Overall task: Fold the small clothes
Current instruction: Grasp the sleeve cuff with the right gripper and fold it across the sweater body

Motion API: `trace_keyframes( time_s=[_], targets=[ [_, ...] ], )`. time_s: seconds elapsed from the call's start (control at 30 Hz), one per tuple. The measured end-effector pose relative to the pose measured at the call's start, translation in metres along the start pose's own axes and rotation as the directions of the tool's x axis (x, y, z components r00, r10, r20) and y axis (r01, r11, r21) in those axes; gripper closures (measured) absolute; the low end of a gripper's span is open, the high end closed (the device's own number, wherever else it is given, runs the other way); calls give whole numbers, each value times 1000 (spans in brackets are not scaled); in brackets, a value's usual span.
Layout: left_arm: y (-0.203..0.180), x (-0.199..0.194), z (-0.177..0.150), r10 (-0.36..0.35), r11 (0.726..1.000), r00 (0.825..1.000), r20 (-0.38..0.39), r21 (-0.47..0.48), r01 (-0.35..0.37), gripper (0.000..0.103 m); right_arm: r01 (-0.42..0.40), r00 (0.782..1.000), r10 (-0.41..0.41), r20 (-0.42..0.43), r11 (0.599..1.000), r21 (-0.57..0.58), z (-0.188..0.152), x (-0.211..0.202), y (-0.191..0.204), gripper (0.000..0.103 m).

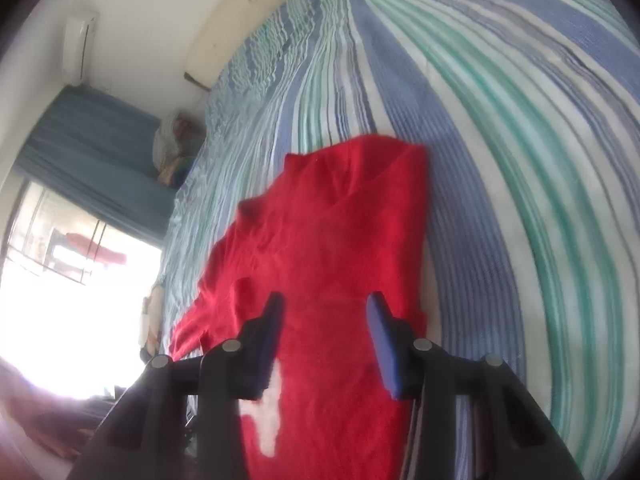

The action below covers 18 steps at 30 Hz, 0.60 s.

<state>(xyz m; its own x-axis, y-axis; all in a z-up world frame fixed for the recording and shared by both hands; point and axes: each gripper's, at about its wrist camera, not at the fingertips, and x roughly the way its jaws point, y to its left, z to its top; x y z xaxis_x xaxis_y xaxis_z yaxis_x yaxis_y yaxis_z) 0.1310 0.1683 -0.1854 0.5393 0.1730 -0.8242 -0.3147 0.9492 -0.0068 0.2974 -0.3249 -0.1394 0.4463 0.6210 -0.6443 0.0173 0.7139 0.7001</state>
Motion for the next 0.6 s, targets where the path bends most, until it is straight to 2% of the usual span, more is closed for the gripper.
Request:
trace_keyframes(
  time_s=[0.03,0.07,0.1,0.13,0.17,0.23,0.27,0.33,0.43,0.5,0.6],
  targets=[
    [0,0,-1,3,1000,1000,-2,6,-3,1,22,999,-23,-49,1000,-5,-9,16,3,60],
    [-1,1,-2,5,1000,1000,-4,11,-5,1,110,991,-111,-75,994,-22,-15,26,-1,63],
    [-1,1,-3,5,1000,1000,-5,17,-5,1,188,979,-190,-77,982,-32,-22,32,-9,69],
    [-1,0,-4,4,1000,1000,-4,22,-4,1,204,977,-205,-56,979,-14,-24,31,-15,84],
    [-1,0,-5,2,1000,1000,-4,27,-2,1,213,977,-213,-19,977,8,-25,26,-19,84],
    [-1,0,-6,4,999,1000,-2,35,-4,1,285,958,-284,52,958,-23,-29,10,-8,78],
    [-2,0,-6,6,999,1000,-2,36,-6,1,289,957,-285,60,955,-71,-32,4,-1,78],
    [-3,1,-6,12,999,1000,-4,35,-12,1,237,971,-234,40,959,-154,-44,-7,17,78],
    [-4,2,-5,16,999,1000,-6,35,-16,1,139,985,-160,-57,953,-269,-81,-15,40,76],
    [-3,1,-6,10,999,1000,-5,35,-10,1,130,977,-174,-123,943,-305,-113,-14,41,74],
    [-4,-1,-8,8,999,1000,-4,52,-8,1,184,943,-268,-200,915,-360,-178,-16,18,74]
  ],
)
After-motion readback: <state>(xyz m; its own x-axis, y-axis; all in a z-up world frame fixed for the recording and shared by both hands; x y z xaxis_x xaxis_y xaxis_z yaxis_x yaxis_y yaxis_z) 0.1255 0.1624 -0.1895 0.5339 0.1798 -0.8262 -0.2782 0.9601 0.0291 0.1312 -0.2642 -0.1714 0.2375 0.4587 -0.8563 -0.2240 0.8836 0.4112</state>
